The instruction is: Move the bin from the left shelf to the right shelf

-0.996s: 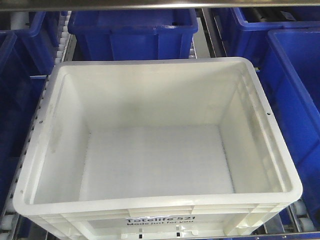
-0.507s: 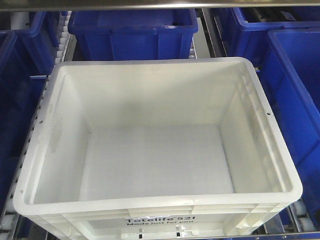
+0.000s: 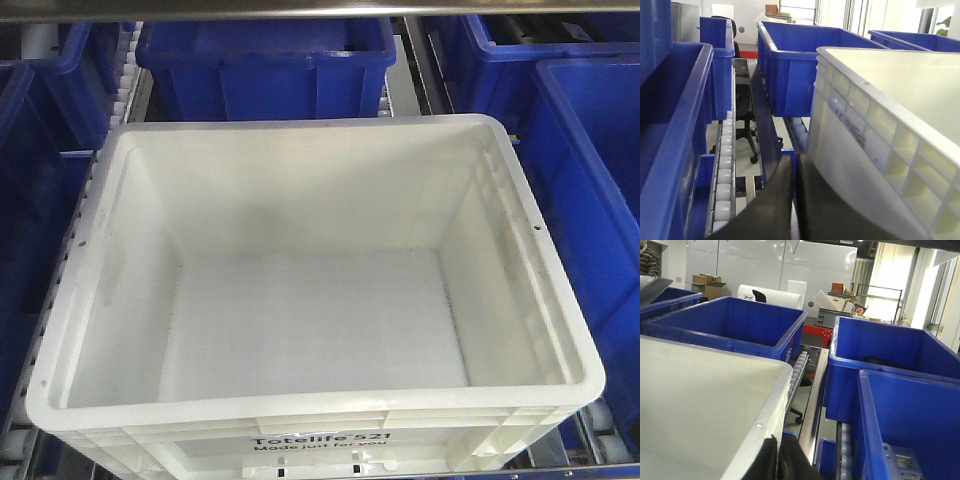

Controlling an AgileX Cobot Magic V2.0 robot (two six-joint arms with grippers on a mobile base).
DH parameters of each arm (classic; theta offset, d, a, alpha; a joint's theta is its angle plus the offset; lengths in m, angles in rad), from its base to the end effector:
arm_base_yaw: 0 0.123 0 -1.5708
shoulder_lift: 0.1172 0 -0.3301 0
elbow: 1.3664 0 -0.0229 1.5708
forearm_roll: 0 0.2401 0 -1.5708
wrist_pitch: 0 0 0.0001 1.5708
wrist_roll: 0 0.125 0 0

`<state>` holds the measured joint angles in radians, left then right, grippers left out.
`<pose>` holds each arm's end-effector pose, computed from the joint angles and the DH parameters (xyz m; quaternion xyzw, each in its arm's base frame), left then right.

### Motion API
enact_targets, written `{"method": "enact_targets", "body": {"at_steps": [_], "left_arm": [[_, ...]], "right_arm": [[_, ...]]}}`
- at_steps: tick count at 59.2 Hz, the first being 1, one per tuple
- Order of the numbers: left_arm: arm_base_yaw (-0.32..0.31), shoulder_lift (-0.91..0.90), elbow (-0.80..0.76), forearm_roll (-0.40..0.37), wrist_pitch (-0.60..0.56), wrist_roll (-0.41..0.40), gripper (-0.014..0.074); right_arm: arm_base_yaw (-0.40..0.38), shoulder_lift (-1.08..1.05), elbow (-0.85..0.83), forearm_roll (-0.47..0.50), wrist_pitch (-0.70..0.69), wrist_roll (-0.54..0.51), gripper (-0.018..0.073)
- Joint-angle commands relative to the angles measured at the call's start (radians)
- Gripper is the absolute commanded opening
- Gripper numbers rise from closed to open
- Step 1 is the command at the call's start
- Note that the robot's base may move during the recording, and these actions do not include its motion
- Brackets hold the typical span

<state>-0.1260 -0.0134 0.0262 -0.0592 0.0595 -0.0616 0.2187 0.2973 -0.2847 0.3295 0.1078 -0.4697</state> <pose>0.0341 -0.0048 0.1997 0.0031 0.7018 -0.0889 0.7068 0.0581 0.0174 0.2931 -0.1405 0.7028 0.0392 0.6962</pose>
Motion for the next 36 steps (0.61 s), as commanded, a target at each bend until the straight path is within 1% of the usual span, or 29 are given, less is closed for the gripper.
{"method": "enact_targets", "body": {"at_steps": [1, 10, 11, 13, 36], "left_arm": [[-0.004, -0.015, -0.026, 0.003, -0.060, 0.001, -0.0006], [-0.012, -0.015, 0.022, 0.004, -0.060, -0.003, -0.0006], [-0.012, -0.015, 0.021, 0.002, -0.031, -0.003, -0.0006], [-0.012, -0.015, 0.020, 0.002, -0.016, -0.002, -0.0006], [-0.012, -0.014, 0.020, 0.002, -0.027, -0.001, -0.0006]], "right_arm": [[0.000, 0.006, -0.027, 0.001, -0.065, -0.012, -0.0004], [0.000, 0.006, -0.027, 0.001, -0.065, -0.012, -0.0004], [0.000, 0.006, -0.027, 0.001, -0.065, -0.012, -0.0004], [0.000, 0.006, -0.027, 0.001, -0.065, -0.012, -0.0004], [0.000, 0.006, -0.027, 0.001, -0.065, -0.012, -0.0004]]}}
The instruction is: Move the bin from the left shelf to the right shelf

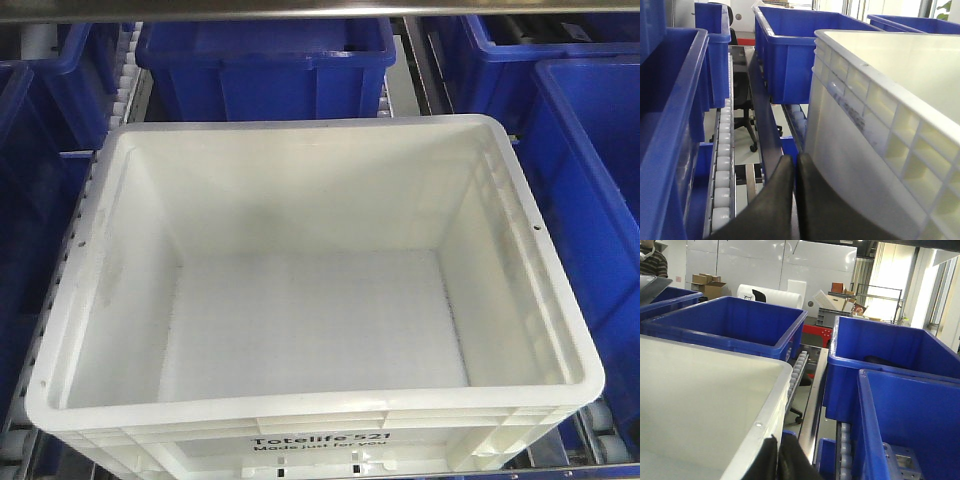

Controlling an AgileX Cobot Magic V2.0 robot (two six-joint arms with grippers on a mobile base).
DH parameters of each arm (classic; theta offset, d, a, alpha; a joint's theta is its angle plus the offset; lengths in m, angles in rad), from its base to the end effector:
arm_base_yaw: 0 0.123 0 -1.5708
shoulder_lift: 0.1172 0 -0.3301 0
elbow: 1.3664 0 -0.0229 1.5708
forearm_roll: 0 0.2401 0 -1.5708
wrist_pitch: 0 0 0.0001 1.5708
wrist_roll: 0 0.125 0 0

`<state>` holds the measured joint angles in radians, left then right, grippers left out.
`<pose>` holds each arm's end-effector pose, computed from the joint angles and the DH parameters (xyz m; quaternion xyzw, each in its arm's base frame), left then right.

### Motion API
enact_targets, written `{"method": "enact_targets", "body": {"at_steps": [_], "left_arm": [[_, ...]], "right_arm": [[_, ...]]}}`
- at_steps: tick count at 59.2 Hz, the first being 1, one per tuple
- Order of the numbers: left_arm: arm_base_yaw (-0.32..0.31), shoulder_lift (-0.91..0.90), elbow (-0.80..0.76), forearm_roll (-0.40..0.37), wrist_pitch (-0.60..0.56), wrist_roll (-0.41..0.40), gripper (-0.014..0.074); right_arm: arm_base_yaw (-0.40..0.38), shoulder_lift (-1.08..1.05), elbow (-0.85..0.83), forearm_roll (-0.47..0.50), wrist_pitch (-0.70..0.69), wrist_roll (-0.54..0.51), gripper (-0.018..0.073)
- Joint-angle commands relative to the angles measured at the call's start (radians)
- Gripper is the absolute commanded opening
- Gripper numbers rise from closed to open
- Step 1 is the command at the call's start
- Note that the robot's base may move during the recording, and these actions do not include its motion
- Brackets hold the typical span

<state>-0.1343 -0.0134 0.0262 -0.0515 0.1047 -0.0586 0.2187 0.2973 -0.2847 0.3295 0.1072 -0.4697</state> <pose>0.0339 -0.0053 0.1940 0.0107 0.7176 -0.0867 0.6909 0.0581 0.0174 0.2932 -0.1404 0.7027 0.0391 0.6964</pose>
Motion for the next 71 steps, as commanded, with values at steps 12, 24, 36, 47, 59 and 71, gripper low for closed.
{"method": "enact_targets", "body": {"at_steps": [12, 24, 36, 47, 59, 71], "left_arm": [[-0.004, -0.014, 0.020, -0.005, -0.072, -0.004, -0.0006], [-0.004, -0.014, 0.020, -0.005, -0.072, -0.004, -0.0006], [-0.004, -0.014, 0.020, -0.005, -0.072, -0.004, -0.0006], [-0.004, -0.014, 0.020, -0.005, -0.072, -0.004, -0.0006], [-0.004, -0.014, 0.020, -0.005, -0.072, -0.004, -0.0006], [-0.004, -0.014, 0.020, -0.005, -0.072, -0.004, -0.0006]], "right_arm": [[0.000, 0.006, -0.027, 0.001, -0.065, -0.012, -0.0004], [0.000, 0.006, -0.027, 0.001, -0.065, -0.012, -0.0004], [0.000, 0.006, -0.027, 0.001, -0.065, -0.012, -0.0004], [0.000, 0.006, -0.027, 0.001, -0.065, -0.012, -0.0004], [0.000, 0.006, -0.027, -0.053, -0.064, 0.004, -0.0004], [0.000, -0.024, 0.005, -0.272, -0.055, 0.258, -0.0004]]}}
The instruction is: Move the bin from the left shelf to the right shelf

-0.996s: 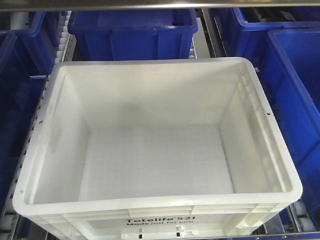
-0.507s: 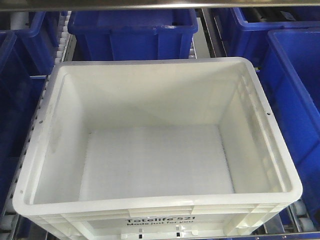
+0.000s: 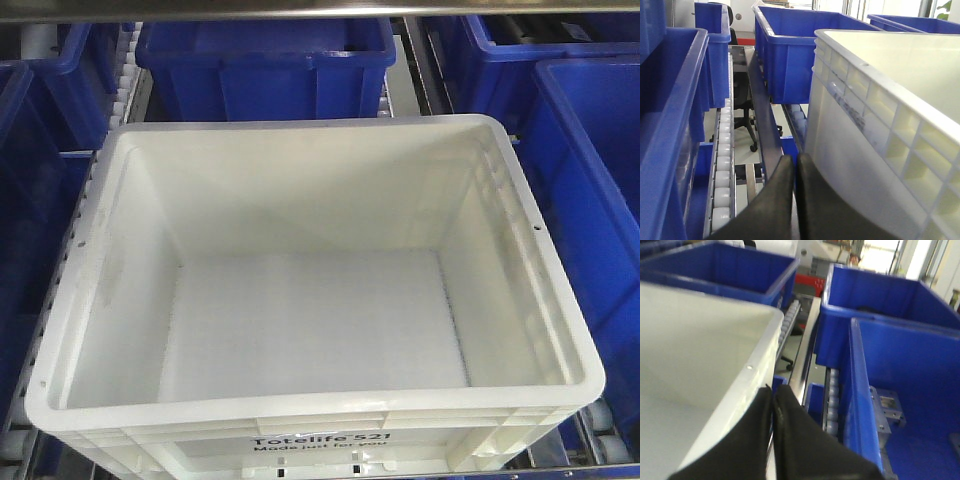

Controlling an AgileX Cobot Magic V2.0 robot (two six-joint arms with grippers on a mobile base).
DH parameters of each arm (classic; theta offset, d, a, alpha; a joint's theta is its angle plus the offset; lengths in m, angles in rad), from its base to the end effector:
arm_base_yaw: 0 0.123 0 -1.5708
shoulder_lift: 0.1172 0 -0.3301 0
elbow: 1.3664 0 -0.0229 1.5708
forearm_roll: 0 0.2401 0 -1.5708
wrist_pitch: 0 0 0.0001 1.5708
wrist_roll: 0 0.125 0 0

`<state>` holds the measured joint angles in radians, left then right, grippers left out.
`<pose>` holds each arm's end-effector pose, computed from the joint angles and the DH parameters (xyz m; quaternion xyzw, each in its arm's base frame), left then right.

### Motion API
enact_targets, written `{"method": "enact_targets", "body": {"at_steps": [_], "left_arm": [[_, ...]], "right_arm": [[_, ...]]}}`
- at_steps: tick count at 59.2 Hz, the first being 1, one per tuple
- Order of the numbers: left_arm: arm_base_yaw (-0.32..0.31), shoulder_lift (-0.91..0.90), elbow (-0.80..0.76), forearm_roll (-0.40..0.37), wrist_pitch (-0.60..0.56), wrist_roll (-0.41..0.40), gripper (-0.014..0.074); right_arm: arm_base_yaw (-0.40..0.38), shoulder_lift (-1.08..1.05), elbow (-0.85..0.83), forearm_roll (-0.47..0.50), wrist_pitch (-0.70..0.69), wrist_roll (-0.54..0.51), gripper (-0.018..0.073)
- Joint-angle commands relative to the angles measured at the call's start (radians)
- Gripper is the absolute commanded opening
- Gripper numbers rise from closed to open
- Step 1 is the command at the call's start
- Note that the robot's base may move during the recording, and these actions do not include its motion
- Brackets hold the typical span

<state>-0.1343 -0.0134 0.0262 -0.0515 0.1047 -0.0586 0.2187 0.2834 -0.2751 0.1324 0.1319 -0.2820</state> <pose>0.0339 -0.0053 0.1940 0.0107 0.7176 -0.0867 0.6909 0.0565 0.0148 0.2869 -0.1391 0.7117 0.0297 0.6879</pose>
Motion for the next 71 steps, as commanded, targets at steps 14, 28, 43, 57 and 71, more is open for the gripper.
{"method": "enact_targets", "body": {"at_steps": [14, 28, 43, 57, 71], "left_arm": [[-0.004, -0.014, 0.020, -0.005, -0.072, -0.004, -0.0006], [-0.004, -0.014, 0.020, -0.005, -0.072, -0.004, -0.0006], [-0.004, -0.014, 0.020, -0.005, -0.072, -0.004, -0.0006], [-0.004, -0.014, 0.020, -0.005, -0.072, -0.004, -0.0006], [-0.004, -0.014, 0.020, -0.005, -0.072, -0.004, -0.0006]], "right_arm": [[0.000, -0.210, 0.281, -0.088, -0.301, 0.087, -0.0004], [0.000, -0.304, 0.322, -0.056, -0.169, 0.087, -0.0004], [0.000, -0.304, 0.322, -0.039, -0.169, 0.089, -0.0004], [0.000, -0.304, 0.322, -0.039, -0.168, 0.089, -0.0004], [0.000, -0.304, 0.322, -0.039, -0.168, 0.089, -0.0004]]}}
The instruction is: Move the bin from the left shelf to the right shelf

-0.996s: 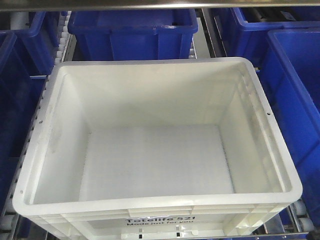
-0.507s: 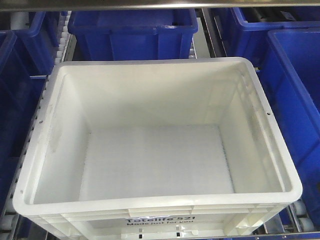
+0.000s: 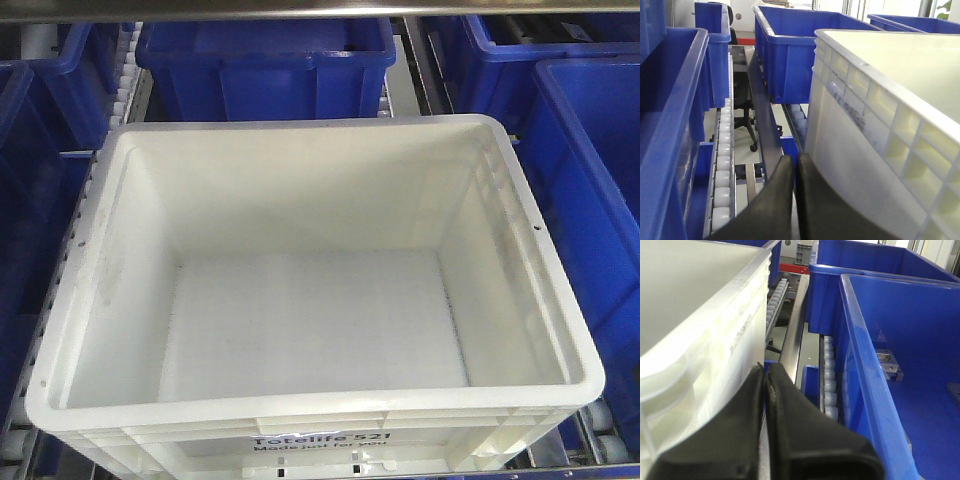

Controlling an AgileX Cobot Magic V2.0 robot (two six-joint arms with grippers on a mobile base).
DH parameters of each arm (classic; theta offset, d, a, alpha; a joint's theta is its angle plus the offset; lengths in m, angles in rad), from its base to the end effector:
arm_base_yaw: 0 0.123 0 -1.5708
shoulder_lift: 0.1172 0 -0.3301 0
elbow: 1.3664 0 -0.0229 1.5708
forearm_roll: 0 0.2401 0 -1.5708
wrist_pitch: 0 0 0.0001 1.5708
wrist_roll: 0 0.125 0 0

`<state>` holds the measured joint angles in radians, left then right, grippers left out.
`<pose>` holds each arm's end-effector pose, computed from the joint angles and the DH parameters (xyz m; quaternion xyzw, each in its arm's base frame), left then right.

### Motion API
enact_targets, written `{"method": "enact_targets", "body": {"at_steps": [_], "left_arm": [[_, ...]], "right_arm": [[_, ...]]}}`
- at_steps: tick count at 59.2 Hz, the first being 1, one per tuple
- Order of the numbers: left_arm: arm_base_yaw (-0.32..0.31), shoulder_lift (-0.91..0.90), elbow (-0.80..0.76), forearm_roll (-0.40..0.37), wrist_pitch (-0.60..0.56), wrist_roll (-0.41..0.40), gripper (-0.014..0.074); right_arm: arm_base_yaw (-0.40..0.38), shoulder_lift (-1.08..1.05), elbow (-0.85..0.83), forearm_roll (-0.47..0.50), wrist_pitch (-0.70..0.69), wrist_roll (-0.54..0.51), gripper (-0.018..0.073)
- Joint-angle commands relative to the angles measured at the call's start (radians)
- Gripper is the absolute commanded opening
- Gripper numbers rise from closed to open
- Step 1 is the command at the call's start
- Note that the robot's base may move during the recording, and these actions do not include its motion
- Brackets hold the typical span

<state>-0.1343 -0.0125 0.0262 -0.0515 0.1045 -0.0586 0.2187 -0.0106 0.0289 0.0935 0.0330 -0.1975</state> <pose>0.0340 -0.0053 0.1940 0.0107 0.7179 -0.0867 0.6907 0.0337 0.0079 0.2019 -0.1126 0.6851 0.0423 0.7185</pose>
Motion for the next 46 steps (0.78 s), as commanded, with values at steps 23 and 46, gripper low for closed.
{"method": "enact_targets", "body": {"at_steps": [23, 46], "left_arm": [[-0.004, -0.015, 0.020, -0.005, -0.072, -0.004, -0.0006], [-0.004, -0.015, 0.020, -0.005, -0.072, -0.004, -0.0006]], "right_arm": [[0.000, -0.010, 0.018, 0.000, -0.062, 0.005, -0.0004], [0.000, -0.010, 0.018, 0.000, -0.062, 0.005, -0.0004]]}}
